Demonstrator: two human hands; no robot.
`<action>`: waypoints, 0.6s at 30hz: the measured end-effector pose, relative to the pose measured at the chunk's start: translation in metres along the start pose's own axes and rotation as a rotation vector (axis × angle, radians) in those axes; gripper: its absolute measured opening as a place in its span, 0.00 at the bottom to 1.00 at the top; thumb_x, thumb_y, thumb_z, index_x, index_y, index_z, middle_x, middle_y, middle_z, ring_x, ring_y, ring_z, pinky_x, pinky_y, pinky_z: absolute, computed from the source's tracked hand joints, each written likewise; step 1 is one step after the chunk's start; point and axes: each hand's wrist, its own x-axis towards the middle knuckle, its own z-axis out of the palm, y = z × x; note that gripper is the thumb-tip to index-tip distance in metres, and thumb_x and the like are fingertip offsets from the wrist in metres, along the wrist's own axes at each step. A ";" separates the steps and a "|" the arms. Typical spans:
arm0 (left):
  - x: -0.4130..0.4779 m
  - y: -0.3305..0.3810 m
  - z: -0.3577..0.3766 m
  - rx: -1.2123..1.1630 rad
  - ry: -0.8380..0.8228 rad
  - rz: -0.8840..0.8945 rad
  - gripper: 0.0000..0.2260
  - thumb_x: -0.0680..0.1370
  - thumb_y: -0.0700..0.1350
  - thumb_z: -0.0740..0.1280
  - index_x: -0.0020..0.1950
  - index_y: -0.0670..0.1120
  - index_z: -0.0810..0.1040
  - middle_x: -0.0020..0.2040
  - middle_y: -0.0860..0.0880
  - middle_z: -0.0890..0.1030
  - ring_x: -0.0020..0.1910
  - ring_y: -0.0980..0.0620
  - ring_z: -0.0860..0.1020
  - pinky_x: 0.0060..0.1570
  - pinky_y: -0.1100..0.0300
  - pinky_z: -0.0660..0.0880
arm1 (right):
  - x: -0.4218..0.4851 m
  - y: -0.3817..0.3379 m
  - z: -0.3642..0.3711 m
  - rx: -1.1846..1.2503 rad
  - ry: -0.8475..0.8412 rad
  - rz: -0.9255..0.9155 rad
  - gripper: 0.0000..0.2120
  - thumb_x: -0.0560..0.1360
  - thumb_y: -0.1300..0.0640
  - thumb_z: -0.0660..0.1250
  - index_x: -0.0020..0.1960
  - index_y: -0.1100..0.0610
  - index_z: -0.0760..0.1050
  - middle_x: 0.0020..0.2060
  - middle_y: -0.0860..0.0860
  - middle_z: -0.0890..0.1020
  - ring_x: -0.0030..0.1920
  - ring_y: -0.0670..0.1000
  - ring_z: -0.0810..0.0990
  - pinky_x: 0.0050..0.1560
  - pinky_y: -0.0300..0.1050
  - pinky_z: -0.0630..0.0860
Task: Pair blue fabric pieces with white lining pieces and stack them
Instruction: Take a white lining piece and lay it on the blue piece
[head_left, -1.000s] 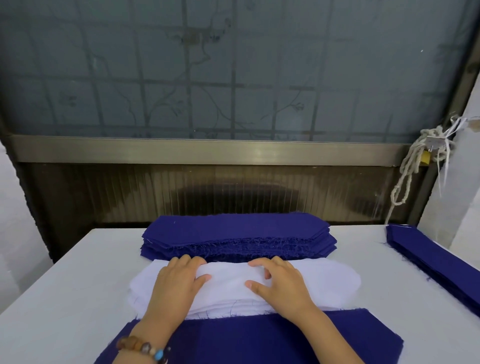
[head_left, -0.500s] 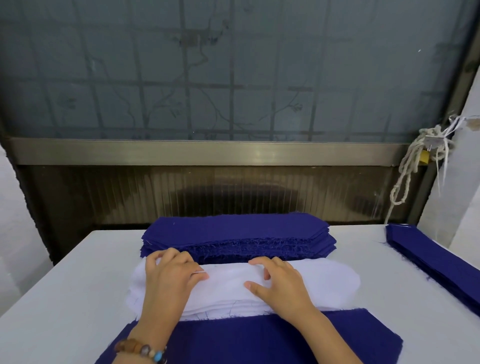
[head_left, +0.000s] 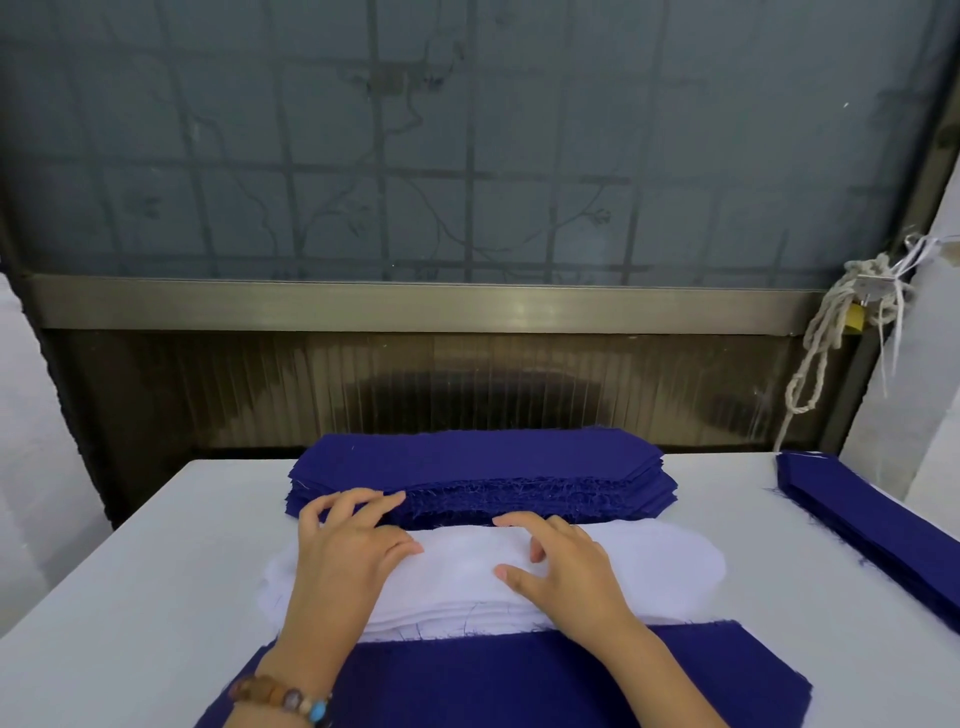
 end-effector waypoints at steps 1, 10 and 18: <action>0.000 -0.001 0.001 0.004 0.014 0.008 0.06 0.66 0.49 0.79 0.31 0.56 0.84 0.49 0.55 0.85 0.50 0.50 0.80 0.52 0.53 0.62 | 0.000 -0.001 0.000 0.001 -0.002 -0.003 0.20 0.75 0.40 0.65 0.66 0.33 0.65 0.44 0.41 0.71 0.48 0.42 0.70 0.55 0.38 0.69; 0.002 0.009 -0.012 -0.075 0.154 0.109 0.14 0.79 0.50 0.61 0.41 0.48 0.84 0.43 0.51 0.83 0.43 0.49 0.80 0.48 0.58 0.66 | -0.003 -0.004 0.000 0.015 0.008 -0.026 0.18 0.75 0.42 0.66 0.63 0.34 0.66 0.43 0.39 0.70 0.47 0.41 0.70 0.55 0.39 0.69; -0.010 -0.006 0.004 -0.375 -0.272 -0.214 0.06 0.77 0.54 0.68 0.49 0.56 0.73 0.42 0.60 0.76 0.43 0.61 0.75 0.40 0.68 0.70 | -0.004 -0.005 0.000 -0.025 0.025 -0.005 0.14 0.75 0.40 0.64 0.58 0.41 0.68 0.42 0.41 0.71 0.46 0.42 0.71 0.51 0.39 0.69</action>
